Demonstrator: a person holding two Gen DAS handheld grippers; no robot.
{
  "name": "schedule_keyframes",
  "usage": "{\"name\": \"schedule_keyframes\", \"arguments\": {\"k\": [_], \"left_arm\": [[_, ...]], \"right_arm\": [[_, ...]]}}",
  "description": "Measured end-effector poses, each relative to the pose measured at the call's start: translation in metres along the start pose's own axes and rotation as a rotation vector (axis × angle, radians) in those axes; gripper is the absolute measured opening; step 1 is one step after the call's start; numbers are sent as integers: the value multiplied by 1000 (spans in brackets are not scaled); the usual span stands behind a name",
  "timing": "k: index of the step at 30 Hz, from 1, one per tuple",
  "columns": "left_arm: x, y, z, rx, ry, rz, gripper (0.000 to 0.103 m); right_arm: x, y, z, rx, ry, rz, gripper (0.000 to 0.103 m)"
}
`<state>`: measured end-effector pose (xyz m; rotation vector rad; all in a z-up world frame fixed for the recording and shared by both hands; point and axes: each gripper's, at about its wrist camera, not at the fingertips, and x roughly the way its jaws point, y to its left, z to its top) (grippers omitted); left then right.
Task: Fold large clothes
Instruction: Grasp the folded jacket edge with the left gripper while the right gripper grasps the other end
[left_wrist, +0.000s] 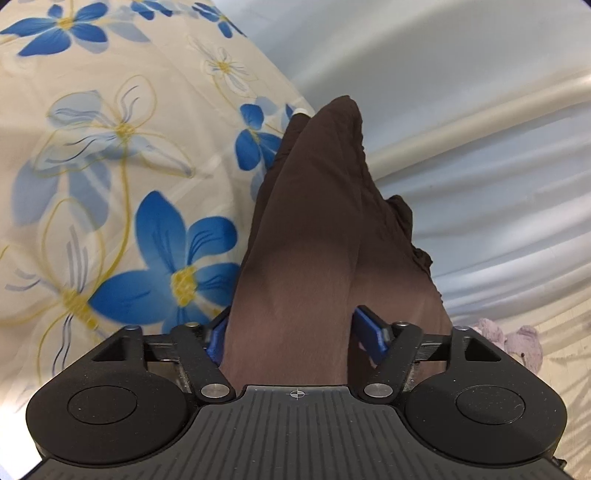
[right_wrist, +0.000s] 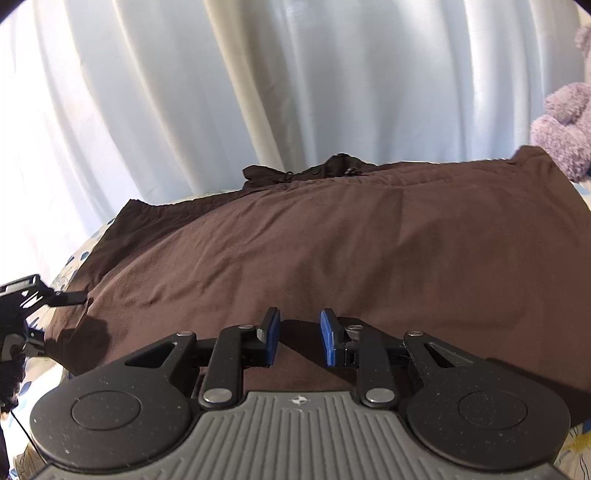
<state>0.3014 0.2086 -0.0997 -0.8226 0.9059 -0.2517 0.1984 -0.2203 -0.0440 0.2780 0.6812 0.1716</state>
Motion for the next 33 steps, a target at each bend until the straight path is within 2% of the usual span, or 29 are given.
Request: {"name": "schedule_keyframes", "arguments": {"k": [5, 7, 10, 14, 16, 18, 21, 25, 27, 28, 33], "left_arm": [[1, -5, 10, 28, 24, -38, 44], [-3, -5, 13, 22, 30, -63, 40], [-10, -12, 14, 33, 29, -83, 38], [-19, -29, 14, 52, 15, -118, 35], [-24, -39, 15, 68, 11, -146, 35], [-28, -52, 15, 90, 4, -164, 35], [-34, -73, 15, 124, -1, -192, 35], [-35, -106, 12, 159, 10, -238, 35], [-29, -126, 8, 190, 24, -259, 35], [-24, -137, 5, 209, 35, -268, 35], [18, -183, -16, 295, 125, -337, 35]], "right_arm": [[11, 15, 14, -58, -3, -12, 22], [15, 21, 19, -70, -8, -10, 15], [24, 29, 29, -76, -18, -11, 9], [38, 36, 40, -68, -35, -28, 7], [51, 37, 38, -73, -9, -43, 6], [69, 36, 30, -91, 53, -74, 6], [65, 39, 36, -101, 58, -72, 5], [44, 39, 37, -85, -81, -86, 5], [73, 25, 29, -34, 84, -52, 5], [75, 20, 25, -20, 59, -30, 4], [66, -8, 32, 146, 59, 107, 4]]}}
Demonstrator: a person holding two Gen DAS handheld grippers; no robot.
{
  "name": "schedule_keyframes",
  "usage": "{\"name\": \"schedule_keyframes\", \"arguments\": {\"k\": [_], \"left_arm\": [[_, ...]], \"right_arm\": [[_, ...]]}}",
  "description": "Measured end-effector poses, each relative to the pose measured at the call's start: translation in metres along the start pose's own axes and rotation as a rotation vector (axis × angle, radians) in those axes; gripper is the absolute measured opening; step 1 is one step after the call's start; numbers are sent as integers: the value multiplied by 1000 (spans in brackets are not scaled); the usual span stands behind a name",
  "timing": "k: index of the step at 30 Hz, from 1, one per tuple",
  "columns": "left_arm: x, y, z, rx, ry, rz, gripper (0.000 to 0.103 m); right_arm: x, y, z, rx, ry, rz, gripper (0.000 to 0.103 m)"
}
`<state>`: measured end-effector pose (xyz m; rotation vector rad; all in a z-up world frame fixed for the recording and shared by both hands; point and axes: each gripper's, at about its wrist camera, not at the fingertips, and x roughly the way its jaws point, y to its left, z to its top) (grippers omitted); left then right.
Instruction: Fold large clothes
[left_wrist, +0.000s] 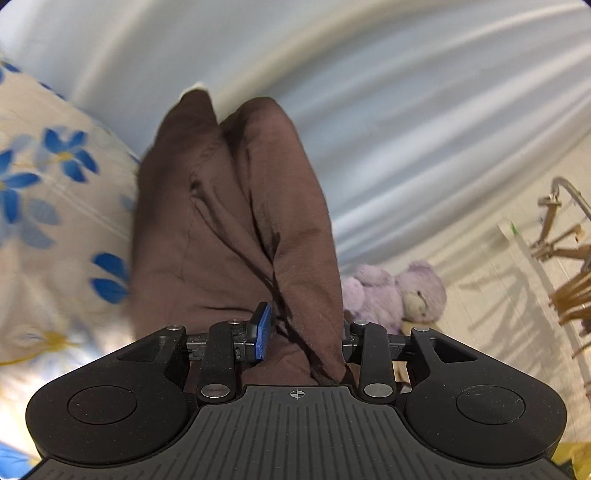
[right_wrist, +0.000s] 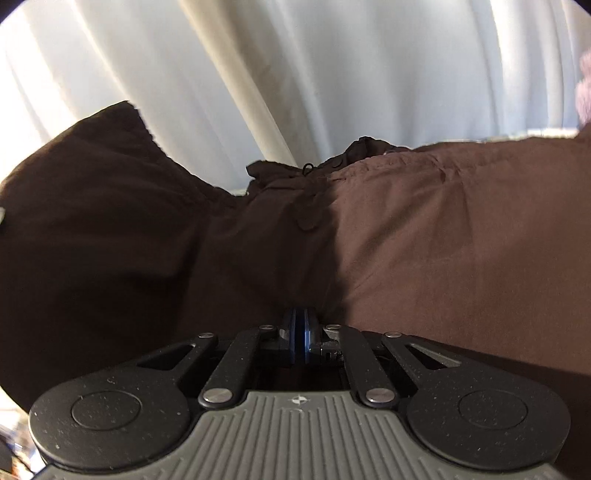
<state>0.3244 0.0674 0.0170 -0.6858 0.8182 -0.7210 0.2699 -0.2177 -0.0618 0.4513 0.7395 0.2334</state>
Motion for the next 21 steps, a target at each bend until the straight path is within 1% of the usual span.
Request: {"name": "schedule_keyframes", "arguments": {"k": [2, 4, 5, 6, 8, 10, 12, 14, 16, 18, 21], "left_arm": [[30, -8, -7, 22, 51, -16, 35], [64, -13, -18, 71, 105, -29, 36], [79, -14, -24, 76, 132, -24, 36], [92, -11, -29, 56, 152, -24, 36], [113, -5, -39, 56, 170, -29, 38], [127, -2, -46, 49, 162, -20, 40], [133, -5, -51, 71, 155, -9, 41], [133, -9, -56, 108, 147, 2, 44], [131, -8, -56, 113, 142, 4, 45], [131, -7, -57, 111, 141, 1, 45], [131, -8, -58, 122, 141, 3, 45]], "right_arm": [[-8, -11, -1, 62, -5, 45, 4], [-18, -18, -3, 106, -20, 78, 4], [-23, -22, -4, 122, -26, 92, 4], [-28, -27, -4, 137, -32, 104, 4], [-41, -38, -4, 173, -44, 120, 4], [-52, -49, 0, 213, -56, 128, 7], [-63, -61, 9, 260, -72, 160, 18], [-68, -73, 21, 331, -72, 223, 50], [-63, -74, 36, 348, -45, 298, 65], [-57, -66, 49, 315, -18, 315, 65], [-31, -49, 65, 246, 48, 319, 65]]}}
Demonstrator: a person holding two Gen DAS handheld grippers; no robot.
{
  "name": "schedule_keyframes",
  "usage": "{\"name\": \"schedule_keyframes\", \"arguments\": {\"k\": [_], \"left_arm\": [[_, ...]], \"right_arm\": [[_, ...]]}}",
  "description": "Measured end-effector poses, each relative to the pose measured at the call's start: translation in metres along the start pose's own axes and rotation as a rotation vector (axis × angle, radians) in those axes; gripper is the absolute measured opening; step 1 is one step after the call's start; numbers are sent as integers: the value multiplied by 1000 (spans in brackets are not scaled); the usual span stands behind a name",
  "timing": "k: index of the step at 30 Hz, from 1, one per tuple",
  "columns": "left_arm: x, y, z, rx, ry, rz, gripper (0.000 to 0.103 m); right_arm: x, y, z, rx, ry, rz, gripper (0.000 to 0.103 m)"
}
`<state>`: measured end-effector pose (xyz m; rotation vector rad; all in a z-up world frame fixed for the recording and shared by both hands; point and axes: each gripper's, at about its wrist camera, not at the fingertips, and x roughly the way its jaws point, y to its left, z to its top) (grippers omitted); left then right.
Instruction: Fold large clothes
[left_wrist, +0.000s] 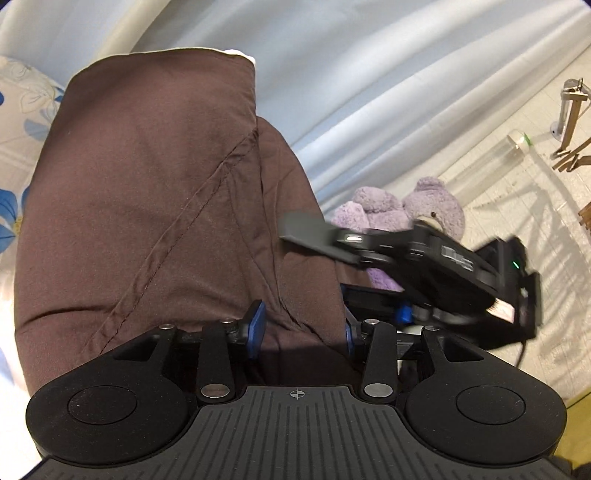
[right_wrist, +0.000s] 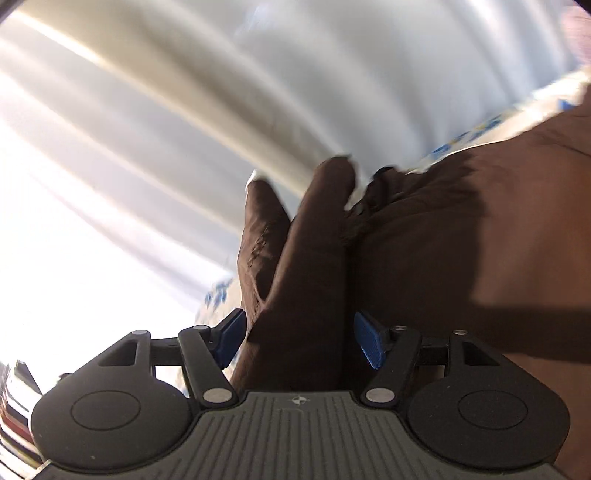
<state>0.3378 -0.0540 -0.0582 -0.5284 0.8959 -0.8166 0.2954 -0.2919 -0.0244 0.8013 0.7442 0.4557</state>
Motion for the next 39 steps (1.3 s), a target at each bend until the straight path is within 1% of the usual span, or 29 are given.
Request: {"name": "schedule_keyframes", "arguments": {"k": [1, 2, 3, 4, 6, 9, 10, 12, 14, 17, 18, 19, 21, 22, 23, 26, 30, 32, 33, 36, 37, 38, 39], "left_arm": [[1, 0, 0, 0, 2, 3, 45], [1, 1, 2, -1, 4, 7, 45], [2, 2, 2, -6, 8, 12, 45], [2, 3, 3, -14, 17, 16, 45], [-1, 4, 5, -16, 26, 22, 44], [-7, -2, 8, -7, 48, 60, 47], [-8, -6, 10, 5, 53, 78, 48], [-13, -14, 14, 22, 55, 106, 53], [-20, -21, 18, 44, 47, 142, 62], [-35, -26, 20, 72, 29, 196, 71], [-36, -29, 21, 80, 23, 222, 71], [-42, -29, 22, 87, 14, 262, 69], [-51, -25, 24, 105, -8, 377, 69], [-56, -22, 25, 107, -23, 420, 69], [-62, -16, 26, 96, -40, 448, 70], [-69, 1, 29, 64, -70, 501, 70], [-57, 19, 34, 36, -88, 552, 70], [-50, 29, 35, 19, -98, 552, 73], [-48, 35, 36, 2, -105, 539, 74], [-46, 53, 39, -73, -141, 420, 76], [-44, 60, 39, -106, -146, 359, 77], [-41, 67, 40, -150, -148, 300, 83], [-40, 73, 40, -183, -160, 271, 85]], "right_arm": [[10, 0, 1, -1, 36, -3, 63], [20, -1, 3, 7, 74, -18, 54], [31, -3, 4, 15, 107, -20, 51], [38, -4, 3, 17, 127, -19, 45], [48, -5, 2, -3, 144, -54, 41], [49, -8, 3, -4, 154, -61, 36], [50, -8, 3, -2, 157, -65, 36], [48, -10, 5, -6, 160, -62, 35], [47, -10, 4, -6, 160, -58, 34], [48, -8, 5, 2, 157, -56, 34], [45, -7, 6, 2, 156, -57, 34], [47, -7, 7, 2, 155, -59, 34], [49, -6, 6, -4, 152, -66, 34], [48, -7, 5, -6, 150, -69, 34], [48, -7, 5, -9, 149, -70, 34], [47, -6, 4, -18, 146, -76, 34], [48, -2, 3, -19, 142, -83, 34], [49, -1, 2, -21, 141, -86, 34], [49, 0, 2, -21, 140, -87, 34], [48, 1, 2, -23, 139, -89, 34], [48, 1, 2, -21, 137, -88, 34], [48, 1, 2, -20, 136, -88, 34], [48, 0, 1, -19, 135, -86, 34]]}}
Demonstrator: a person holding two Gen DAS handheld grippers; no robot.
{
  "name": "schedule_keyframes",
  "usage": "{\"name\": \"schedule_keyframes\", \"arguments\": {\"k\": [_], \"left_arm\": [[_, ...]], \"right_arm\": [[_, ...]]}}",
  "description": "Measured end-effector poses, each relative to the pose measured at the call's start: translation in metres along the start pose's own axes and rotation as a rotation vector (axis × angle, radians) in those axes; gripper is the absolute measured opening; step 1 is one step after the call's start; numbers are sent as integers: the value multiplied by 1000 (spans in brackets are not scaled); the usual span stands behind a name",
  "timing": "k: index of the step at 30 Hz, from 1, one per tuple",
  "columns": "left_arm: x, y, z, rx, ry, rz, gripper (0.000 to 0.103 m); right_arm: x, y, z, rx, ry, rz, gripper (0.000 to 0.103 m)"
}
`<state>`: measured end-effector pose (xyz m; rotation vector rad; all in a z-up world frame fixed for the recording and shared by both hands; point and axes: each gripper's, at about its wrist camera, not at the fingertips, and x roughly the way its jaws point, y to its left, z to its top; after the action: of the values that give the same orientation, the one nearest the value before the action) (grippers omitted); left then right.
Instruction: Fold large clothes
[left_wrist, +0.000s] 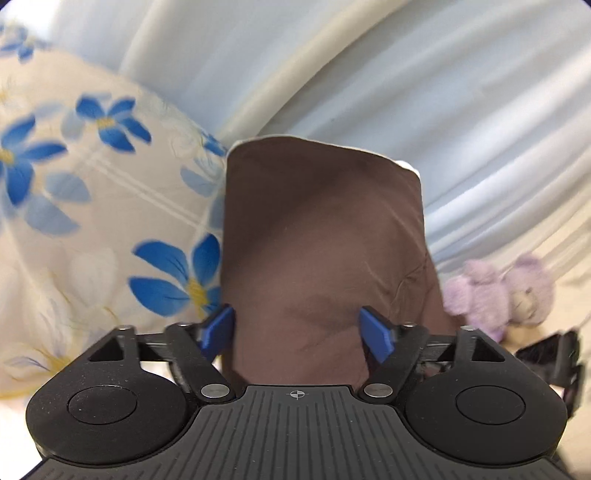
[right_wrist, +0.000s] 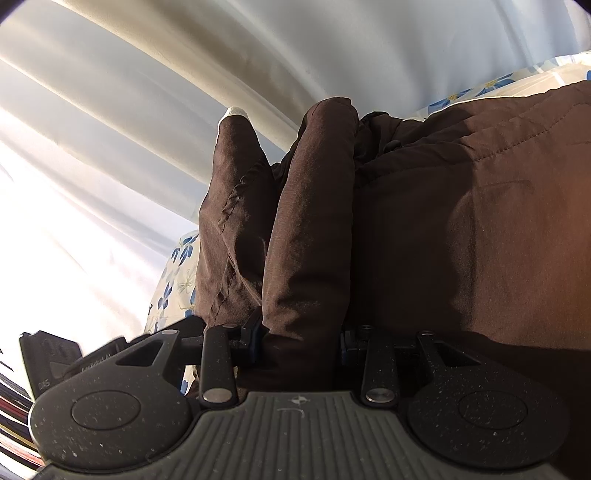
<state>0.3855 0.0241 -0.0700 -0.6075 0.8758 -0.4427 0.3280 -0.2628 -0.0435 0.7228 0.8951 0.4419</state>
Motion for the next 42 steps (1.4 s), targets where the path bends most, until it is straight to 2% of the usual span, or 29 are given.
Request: {"name": "schedule_keyframes", "arguments": {"k": [2, 5, 9, 11, 14, 15, 16, 17, 19, 24, 30, 33, 36, 39, 42], "left_arm": [[6, 7, 1, -24, -13, -47, 88], [11, 9, -1, -15, -28, -73, 90], [14, 6, -4, -10, -43, -71, 90], [12, 2, -4, -10, -47, -69, 90], [8, -7, -6, 9, -54, -63, 90], [7, -10, -7, 23, -56, -49, 90], [4, -15, -8, 33, -62, -44, 91], [0, -19, -8, 27, -76, -52, 92], [-12, -27, -5, -3, -95, -96, 92], [-32, -71, 4, 48, -110, -160, 92], [-28, -143, -4, 226, -106, -232, 97], [-11, -176, -15, 329, -93, -248, 99], [15, -202, -33, 426, -69, -228, 100], [44, -215, -50, 449, -25, -210, 100], [74, -221, -75, 517, -7, -207, 101]], "right_arm": [[-1, -2, 0, 3, -1, 4, 34], [-1, -5, -2, 9, -11, 12, 35], [0, -7, -3, 17, -17, 40, 41], [3, -5, -2, 2, 1, 58, 46], [14, -1, 0, 2, 37, 93, 49], [17, 1, -1, 1, 42, 98, 46], [19, 4, -2, 6, 43, 113, 38], [19, 8, -2, 9, 39, 131, 31], [12, 19, -1, -14, 23, 173, 25], [-31, 32, 8, -32, -54, 289, 24], [-99, 14, 14, -5, -191, 400, 24], [-134, -6, 9, -14, -283, 388, 24], [-161, -34, 3, 11, -353, 349, 24], [-176, -64, -2, 43, -400, 274, 25], [-185, -91, -8, 51, -425, 159, 29]]}}
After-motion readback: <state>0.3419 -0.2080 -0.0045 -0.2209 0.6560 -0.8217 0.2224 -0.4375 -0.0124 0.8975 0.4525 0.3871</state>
